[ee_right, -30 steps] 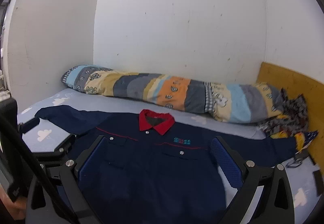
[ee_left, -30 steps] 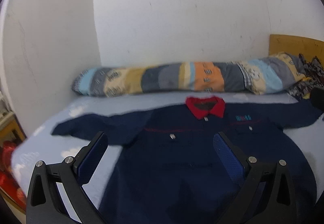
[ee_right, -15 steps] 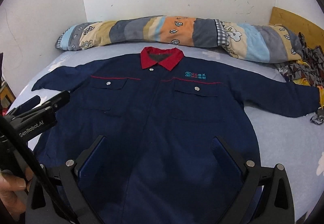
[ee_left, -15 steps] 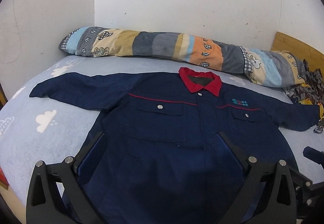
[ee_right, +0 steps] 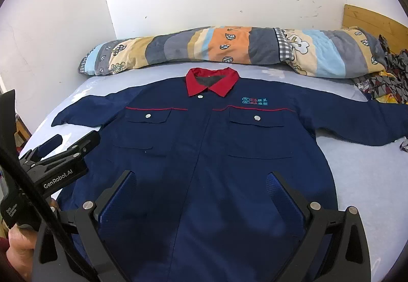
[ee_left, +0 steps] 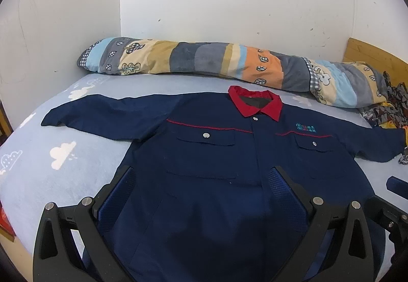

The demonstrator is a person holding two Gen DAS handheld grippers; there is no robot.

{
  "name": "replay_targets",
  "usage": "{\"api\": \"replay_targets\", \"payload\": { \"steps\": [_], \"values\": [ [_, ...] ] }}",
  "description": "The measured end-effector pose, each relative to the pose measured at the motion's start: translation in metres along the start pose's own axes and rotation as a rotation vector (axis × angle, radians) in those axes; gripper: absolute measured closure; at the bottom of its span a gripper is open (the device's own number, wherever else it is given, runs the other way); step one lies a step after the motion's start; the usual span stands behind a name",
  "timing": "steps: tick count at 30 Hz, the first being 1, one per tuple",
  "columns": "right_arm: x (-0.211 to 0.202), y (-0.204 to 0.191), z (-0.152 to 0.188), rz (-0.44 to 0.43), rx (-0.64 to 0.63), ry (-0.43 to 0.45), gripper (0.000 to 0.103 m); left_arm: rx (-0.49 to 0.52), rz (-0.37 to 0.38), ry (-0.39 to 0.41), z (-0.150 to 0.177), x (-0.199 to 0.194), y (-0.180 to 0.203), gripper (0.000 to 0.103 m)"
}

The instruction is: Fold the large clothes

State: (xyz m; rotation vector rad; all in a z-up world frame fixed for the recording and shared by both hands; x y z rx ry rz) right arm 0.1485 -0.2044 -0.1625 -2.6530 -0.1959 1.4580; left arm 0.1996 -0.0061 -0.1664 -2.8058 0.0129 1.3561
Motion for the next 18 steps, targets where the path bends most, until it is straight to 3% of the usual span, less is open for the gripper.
{"api": "replay_targets", "payload": {
  "steps": [9, 18],
  "values": [
    [0.0, 0.009, 0.0, -0.095, 0.07, -0.021, 0.0, -0.001, 0.015, 0.038, -0.005, -0.003, 0.005, 0.0],
    [-0.001, 0.016, -0.001, -0.086, 0.086, -0.014, 0.0, 0.009, 0.023, 0.048, -0.008, -0.006, 0.01, 0.0]
  ]
}}
Point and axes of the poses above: each gripper's, at about its wrist camera, not at the fingertips, and x roughly the way its jaws point, y to its right, z to its underside, the point moved 10 cm from there along x, roughly the way its jaws point, and after that the axes turned 13 degrees about -y, right-handed, at the moved point
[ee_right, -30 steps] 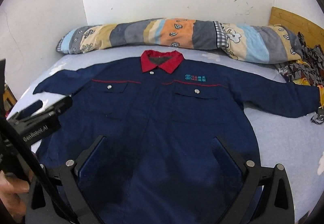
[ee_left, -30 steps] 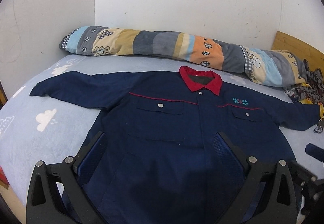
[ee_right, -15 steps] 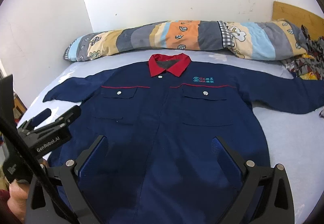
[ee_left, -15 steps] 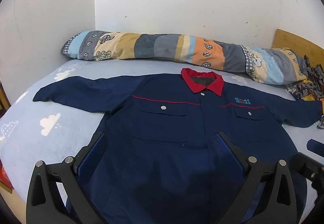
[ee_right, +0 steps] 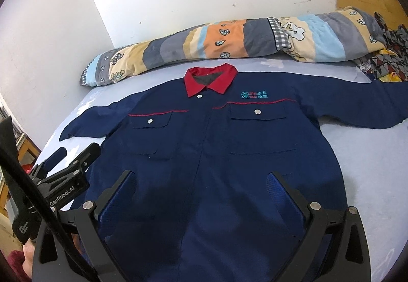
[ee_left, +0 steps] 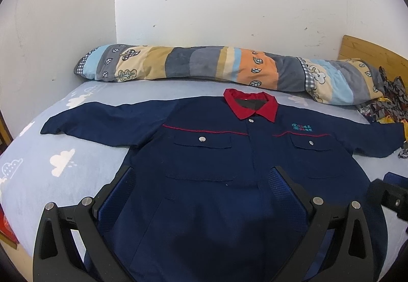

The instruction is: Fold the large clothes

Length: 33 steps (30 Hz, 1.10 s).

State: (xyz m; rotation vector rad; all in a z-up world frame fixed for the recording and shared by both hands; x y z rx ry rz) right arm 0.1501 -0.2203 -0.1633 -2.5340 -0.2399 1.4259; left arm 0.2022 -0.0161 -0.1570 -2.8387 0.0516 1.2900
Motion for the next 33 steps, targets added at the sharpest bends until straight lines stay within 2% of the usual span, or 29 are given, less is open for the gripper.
{"api": "replay_targets", "payload": {
  "steps": [5, 8, 12, 17, 19, 24, 27, 29, 33],
  "values": [
    [-0.013, 0.022, -0.01, -0.029, 0.06, 0.024, 0.0, 0.006, 0.01, 0.005, -0.001, -0.001, 0.002, 0.0],
    [-0.036, 0.058, -0.027, -0.052, 0.155, 0.071, 0.0, 0.019, 0.003, -0.001, 0.002, -0.002, 0.001, 0.0],
    [-0.063, 0.131, -0.038, -0.078, 0.306, 0.113, 0.0, 0.033, -0.003, -0.024, 0.005, 0.004, 0.004, 0.0],
    [-0.087, 0.266, -0.036, 0.003, 0.493, 0.163, 0.0, 0.064, -0.019, -0.048, 0.008, 0.016, 0.018, 0.0],
    [-0.092, 0.319, -0.033, 0.011, 0.585, 0.195, 0.0, 0.061, 0.0, -0.068, 0.009, 0.023, 0.026, 0.0],
    [-0.091, 0.441, -0.032, -0.067, 0.838, 0.27, 0.0, 0.119, -0.017, -0.081, 0.013, 0.037, 0.049, 0.0],
    [-0.093, 0.494, -0.042, -0.025, 0.887, 0.301, 0.0, 0.142, 0.001, -0.092, 0.015, 0.042, 0.065, 0.0],
    [-0.099, 0.522, -0.056, -0.021, 0.901, 0.355, 0.0, 0.167, 0.005, -0.095, 0.017, 0.045, 0.075, 0.0],
    [-0.093, 0.563, -0.082, -0.043, 0.915, 0.344, 0.0, 0.207, 0.0, -0.098, 0.02, 0.05, 0.088, 0.0]
  ]
}}
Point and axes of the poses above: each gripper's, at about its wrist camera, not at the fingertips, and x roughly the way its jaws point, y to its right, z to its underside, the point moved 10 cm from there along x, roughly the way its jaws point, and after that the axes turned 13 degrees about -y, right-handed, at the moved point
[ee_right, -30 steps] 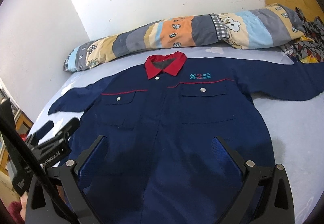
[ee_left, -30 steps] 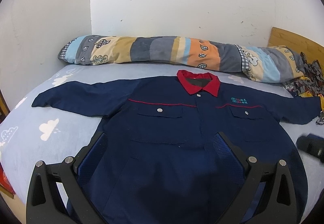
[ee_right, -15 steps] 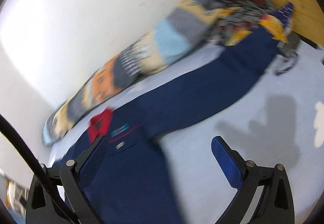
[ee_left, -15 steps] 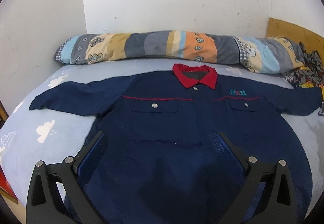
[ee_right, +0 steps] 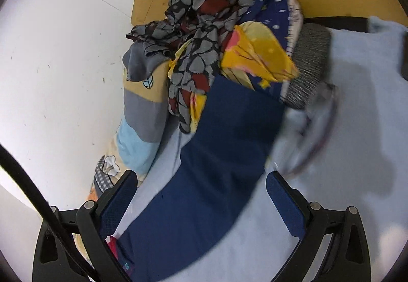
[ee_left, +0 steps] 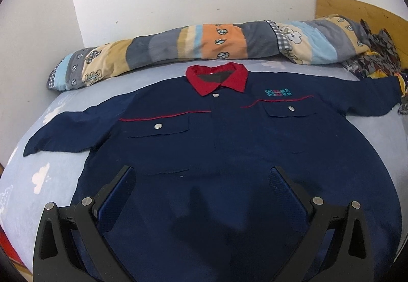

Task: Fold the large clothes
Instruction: 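Reach the right gripper to the jacket sleeve cuff and grasp it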

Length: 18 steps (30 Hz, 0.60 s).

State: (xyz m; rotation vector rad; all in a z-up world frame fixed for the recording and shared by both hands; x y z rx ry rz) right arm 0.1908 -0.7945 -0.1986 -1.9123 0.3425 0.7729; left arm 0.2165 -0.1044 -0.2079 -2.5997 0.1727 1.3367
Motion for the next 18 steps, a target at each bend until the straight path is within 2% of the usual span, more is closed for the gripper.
{"api": "replay_targets", "payload": {
  "steps": [5, 7, 9, 12, 16, 17, 18],
  "values": [
    [0.019, 0.017, -0.035, 0.112, 0.036, 0.045, 0.0, 0.03, -0.001, -0.029, 0.003, 0.011, 0.011, 0.0],
    [0.031, 0.026, -0.044, 0.145, 0.04, 0.033, 0.0, 0.037, -0.002, -0.039, 0.005, 0.014, 0.013, 0.0],
    [0.04, 0.035, -0.052, 0.213, 0.032, 0.034, 0.0, 0.042, -0.005, -0.042, 0.005, 0.016, 0.014, 0.0],
    [0.058, 0.04, -0.06, 0.238, 0.025, 0.01, 0.0, 0.051, -0.009, -0.047, 0.007, 0.018, 0.015, 0.0],
    [0.087, 0.049, -0.058, 0.316, 0.026, -0.043, 0.001, 0.063, -0.009, -0.06, 0.009, 0.022, 0.018, 0.0],
    [0.092, 0.052, -0.057, 0.329, 0.028, -0.053, 0.011, 0.065, -0.009, -0.062, 0.009, 0.023, 0.019, 0.0],
    [0.094, 0.054, -0.056, 0.342, 0.021, -0.051, 0.03, 0.069, -0.01, -0.063, 0.01, 0.023, 0.019, 0.0]
  ]
}}
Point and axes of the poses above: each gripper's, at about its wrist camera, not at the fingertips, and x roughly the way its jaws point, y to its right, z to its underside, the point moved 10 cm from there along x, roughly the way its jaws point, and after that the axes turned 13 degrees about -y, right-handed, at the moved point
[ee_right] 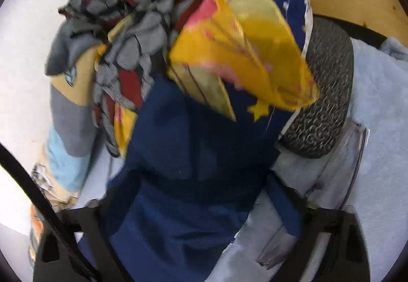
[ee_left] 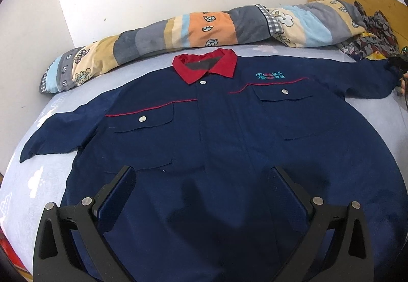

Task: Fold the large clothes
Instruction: 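Reach the right gripper to the jacket sleeve cuff and grasp it, then fold the held sleeve across the jacket front with the right gripper, release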

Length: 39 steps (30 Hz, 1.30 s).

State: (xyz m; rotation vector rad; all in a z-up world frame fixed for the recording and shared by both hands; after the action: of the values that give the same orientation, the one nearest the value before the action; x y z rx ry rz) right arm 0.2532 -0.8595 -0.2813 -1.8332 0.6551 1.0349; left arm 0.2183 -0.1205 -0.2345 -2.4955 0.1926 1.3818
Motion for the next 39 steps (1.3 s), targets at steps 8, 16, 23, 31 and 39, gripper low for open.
{"api": "replay_targets", "payload": {
  "steps": [8, 16, 23, 31, 39],
  "values": [
    [-0.034, -0.003, 0.014, -0.06, -0.029, 0.088, 0.081, -0.01, 0.0, 0.015, -0.002, -0.006, -0.005, 0.0],
    [-0.118, -0.056, 0.05, -0.2, -0.136, 0.148, 0.088, -0.028, -0.009, 0.054, -0.004, -0.023, -0.014, 0.0],
    [-0.193, -0.172, 0.094, -0.352, -0.262, 0.136, 0.088, -0.085, -0.033, 0.11, -0.012, -0.046, -0.045, 0.0],
    [-0.27, -0.345, 0.2, -0.508, -0.419, 0.073, 0.088, -0.211, -0.172, 0.174, -0.039, -0.063, -0.134, 0.0],
    [-0.243, -0.501, 0.361, -0.475, -0.598, 0.028, 0.088, -0.519, -0.244, 0.079, -0.007, -0.059, -0.267, 0.0]
  ]
}}
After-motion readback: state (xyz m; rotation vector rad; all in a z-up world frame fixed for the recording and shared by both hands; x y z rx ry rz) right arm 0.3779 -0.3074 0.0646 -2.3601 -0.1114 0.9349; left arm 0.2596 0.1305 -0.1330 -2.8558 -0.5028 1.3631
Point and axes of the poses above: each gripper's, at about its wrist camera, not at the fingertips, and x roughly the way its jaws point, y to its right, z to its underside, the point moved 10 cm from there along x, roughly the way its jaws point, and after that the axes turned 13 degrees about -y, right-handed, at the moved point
